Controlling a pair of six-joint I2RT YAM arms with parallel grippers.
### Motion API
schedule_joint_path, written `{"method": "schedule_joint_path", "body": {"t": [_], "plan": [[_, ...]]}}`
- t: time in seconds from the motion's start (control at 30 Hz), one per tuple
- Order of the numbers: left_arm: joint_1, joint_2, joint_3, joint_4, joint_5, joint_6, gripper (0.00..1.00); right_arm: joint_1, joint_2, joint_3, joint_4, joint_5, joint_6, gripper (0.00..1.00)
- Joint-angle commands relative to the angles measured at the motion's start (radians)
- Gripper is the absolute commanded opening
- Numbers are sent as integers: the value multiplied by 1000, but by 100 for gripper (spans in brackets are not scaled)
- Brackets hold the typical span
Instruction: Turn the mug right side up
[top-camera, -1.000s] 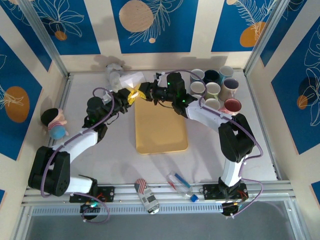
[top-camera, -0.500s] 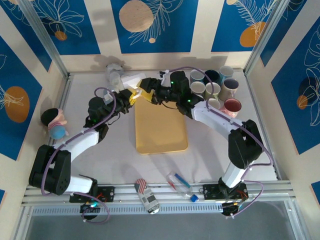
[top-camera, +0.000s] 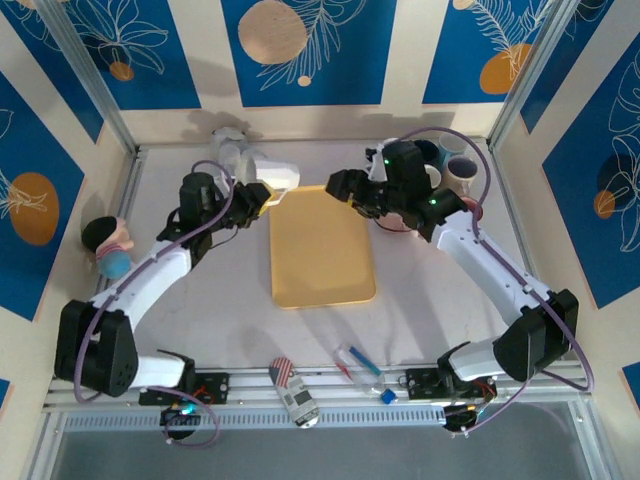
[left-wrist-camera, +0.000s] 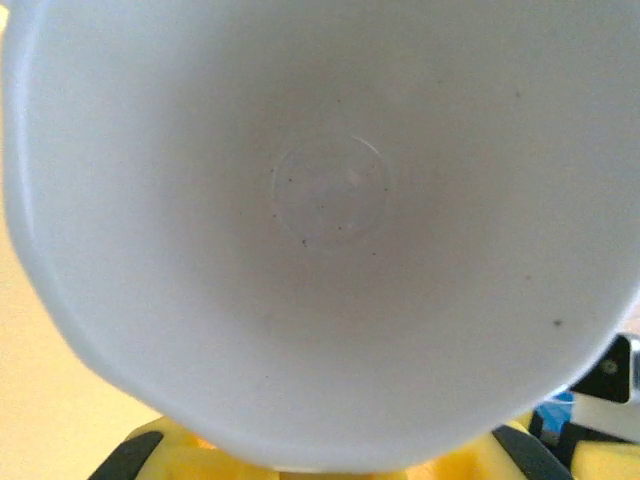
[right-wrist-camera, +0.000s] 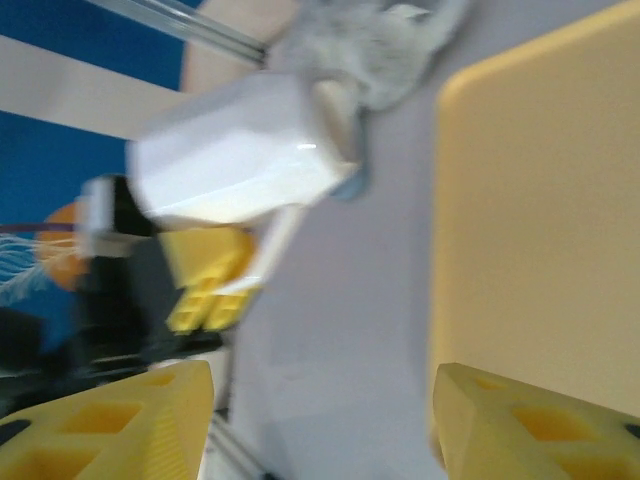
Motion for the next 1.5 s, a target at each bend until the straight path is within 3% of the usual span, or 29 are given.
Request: {"method": "schedule_joint_path", "body": {"t": [0.0, 0.23, 0.47, 0.7, 1.23, 1.47], "plan": [[4, -78, 143, -339, -90, 381, 0, -45, -44, 22, -211, 64, -158, 60], [1, -55, 269, -667, -265, 665, 0, -113, -71, 26, -278, 39, -254, 58], [-1, -11, 334, -825, -505, 874, 0, -114, -52, 58, -360, 88, -342, 59], [-1, 29, 273, -741, -620, 961, 0, -111, -35, 62, -354, 69, -352, 59], [-1, 92, 59, -482, -602, 1062, 0, -111, 33, 74, -369, 9, -381, 59], [-1, 128, 19, -453, -610, 1078, 0, -106, 65, 90, -379, -30, -381, 60]]}}
